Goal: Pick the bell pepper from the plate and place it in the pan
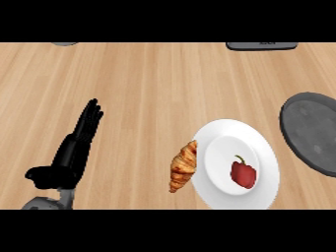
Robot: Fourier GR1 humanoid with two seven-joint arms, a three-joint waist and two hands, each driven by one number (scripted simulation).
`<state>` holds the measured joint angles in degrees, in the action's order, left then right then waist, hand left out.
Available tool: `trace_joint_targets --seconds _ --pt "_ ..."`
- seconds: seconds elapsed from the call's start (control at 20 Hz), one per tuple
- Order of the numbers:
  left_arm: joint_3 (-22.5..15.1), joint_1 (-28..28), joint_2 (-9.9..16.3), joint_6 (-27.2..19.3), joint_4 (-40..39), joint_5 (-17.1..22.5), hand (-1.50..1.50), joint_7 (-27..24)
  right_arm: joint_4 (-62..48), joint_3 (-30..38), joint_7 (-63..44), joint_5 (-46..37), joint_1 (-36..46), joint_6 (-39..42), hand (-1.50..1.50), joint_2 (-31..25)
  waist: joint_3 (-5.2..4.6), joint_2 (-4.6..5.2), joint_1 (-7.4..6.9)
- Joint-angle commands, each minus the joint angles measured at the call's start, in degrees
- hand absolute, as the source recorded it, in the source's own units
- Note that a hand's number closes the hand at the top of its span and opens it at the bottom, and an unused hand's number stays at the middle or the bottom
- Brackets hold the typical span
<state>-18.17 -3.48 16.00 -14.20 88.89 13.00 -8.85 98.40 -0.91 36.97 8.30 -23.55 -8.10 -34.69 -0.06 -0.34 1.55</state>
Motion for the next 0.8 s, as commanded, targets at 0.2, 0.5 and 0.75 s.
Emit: trace_joint_targets --seconds 0.2,0.5,0.75 --pt "-3.3 0.61 -3.65 -2.17 3.29 -2.95 0.0 2.61 11.91 -2.27 -16.6 -12.18 -2.57 -2.25 -1.5 -6.52 -0.03 0.29 -1.51" --pt "-1.32 0.97 -0.96 1.63 2.59 -1.91 0.0 0.41 14.16 -10.09 -35.36 -25.83 3.71 0.04 -1.5 -11.16 -0.14 0.51 -2.95" --pt "-0.9 -1.3 -2.58 2.37 0.2 -1.42 0.0 1.33 12.28 -18.05 -46.34 -34.53 11.77 7.03 -1.5 -10.9 -0.05 0.6 -2.8"
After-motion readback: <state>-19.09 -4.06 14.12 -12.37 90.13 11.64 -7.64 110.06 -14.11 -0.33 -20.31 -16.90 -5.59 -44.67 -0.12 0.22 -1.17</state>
